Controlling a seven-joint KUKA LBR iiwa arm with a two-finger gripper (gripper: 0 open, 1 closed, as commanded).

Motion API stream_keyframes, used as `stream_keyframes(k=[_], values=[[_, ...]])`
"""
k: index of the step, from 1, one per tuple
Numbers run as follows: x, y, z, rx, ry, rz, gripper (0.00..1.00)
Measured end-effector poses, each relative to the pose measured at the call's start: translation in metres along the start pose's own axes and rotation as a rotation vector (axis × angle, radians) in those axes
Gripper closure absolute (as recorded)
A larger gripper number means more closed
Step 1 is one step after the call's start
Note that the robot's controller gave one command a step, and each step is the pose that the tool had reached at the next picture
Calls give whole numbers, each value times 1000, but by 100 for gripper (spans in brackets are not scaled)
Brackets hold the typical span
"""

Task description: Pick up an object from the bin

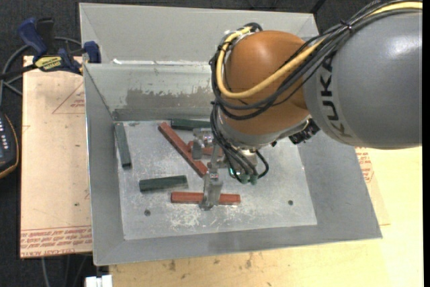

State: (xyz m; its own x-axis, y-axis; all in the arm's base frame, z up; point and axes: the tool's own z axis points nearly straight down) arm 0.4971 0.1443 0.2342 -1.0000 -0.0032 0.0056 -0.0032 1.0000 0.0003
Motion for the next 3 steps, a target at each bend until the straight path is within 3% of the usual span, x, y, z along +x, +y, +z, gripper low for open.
stream_keyframes(k=[1,2,3], values=[[-31,-7,140,1,1,-53,0],[-20,-42,165,0,-4,46,0],[-21,-40,164,-2,-7,46,100]])
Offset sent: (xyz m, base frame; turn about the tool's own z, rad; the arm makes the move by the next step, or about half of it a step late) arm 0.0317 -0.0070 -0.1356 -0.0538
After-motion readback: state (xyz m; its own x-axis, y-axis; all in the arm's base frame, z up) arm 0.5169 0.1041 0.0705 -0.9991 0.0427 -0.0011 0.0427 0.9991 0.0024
